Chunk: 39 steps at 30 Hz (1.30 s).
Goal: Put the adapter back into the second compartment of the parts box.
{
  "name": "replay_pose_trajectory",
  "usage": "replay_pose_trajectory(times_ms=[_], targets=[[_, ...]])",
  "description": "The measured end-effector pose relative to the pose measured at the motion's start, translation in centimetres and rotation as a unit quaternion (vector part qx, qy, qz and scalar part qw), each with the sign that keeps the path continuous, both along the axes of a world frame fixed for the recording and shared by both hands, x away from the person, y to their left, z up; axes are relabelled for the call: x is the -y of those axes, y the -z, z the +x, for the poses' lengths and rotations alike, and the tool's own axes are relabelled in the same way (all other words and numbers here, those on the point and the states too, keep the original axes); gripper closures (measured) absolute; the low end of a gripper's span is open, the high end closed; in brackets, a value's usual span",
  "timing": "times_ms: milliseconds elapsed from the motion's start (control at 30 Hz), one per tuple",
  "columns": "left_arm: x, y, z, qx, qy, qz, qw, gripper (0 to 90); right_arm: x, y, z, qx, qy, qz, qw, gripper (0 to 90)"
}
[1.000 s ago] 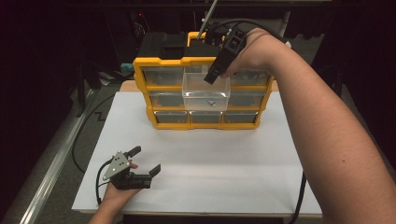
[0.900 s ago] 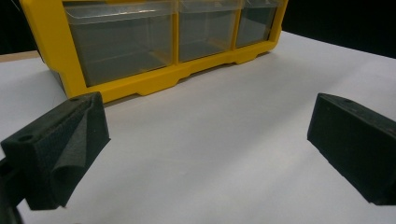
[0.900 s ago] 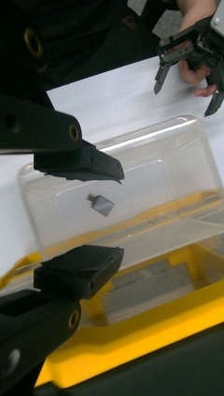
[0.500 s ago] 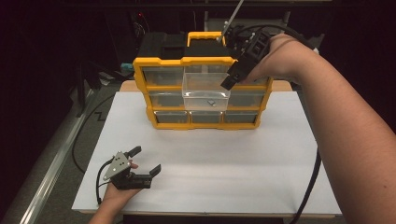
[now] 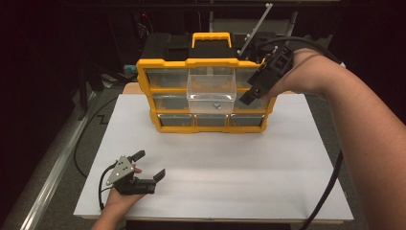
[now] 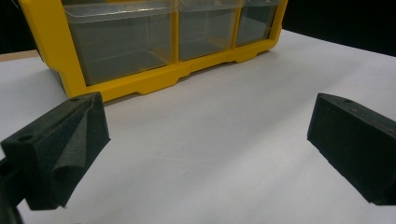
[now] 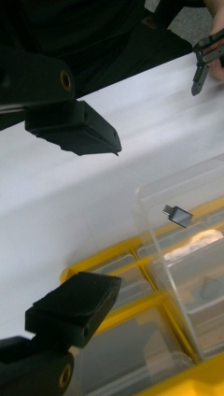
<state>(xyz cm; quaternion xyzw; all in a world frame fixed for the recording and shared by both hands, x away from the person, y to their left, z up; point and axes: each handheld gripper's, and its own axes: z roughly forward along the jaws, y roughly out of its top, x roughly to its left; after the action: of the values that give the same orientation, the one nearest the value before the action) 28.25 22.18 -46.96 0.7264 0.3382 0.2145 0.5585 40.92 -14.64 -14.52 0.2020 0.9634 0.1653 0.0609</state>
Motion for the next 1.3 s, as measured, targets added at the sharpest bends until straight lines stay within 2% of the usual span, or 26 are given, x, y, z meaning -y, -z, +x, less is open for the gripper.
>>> replay_pose_trajectory(times_ms=[300,467,600,867,933,1067,1300], targets=[[0.0,0.0,0.0,0.001,0.002,0.000,1.0000,0.3,1.6,1.7,-0.7,-0.008,0.012,-0.006,0.9999,21.4],[-0.1,-0.1,-0.1,0.001,0.003,0.000,1.0000,0.3,2.6,2.9,-1.0,-0.013,0.020,-0.001,0.9997,16.7],[-0.1,-0.1,-0.1,0.000,0.003,0.000,1.0000,0.3,3.5,4.0,-1.5,-0.016,0.030,-0.008,0.9994,14.1],[0.0,0.0,-0.1,0.001,0.004,0.000,1.0000,0.3,5.2,6.1,-2.2,-0.021,0.049,-0.011,0.9985,5.2],[0.0,0.0,-0.1,0.001,0.004,0.001,1.0000,0.3,5.5,6.6,-2.4,-0.017,0.052,-0.013,0.9984,0.7],[0.0,0.0,-0.1,0.000,0.004,0.001,1.0000,0.3,6.1,7.2,-2.7,-0.005,0.063,-0.015,0.9979,0.1],[0.0,0.0,-0.1,0.000,0.004,0.001,1.0000,0.3,6.6,8.3,-3.0,-0.003,0.068,-0.021,0.9975,0.1]])
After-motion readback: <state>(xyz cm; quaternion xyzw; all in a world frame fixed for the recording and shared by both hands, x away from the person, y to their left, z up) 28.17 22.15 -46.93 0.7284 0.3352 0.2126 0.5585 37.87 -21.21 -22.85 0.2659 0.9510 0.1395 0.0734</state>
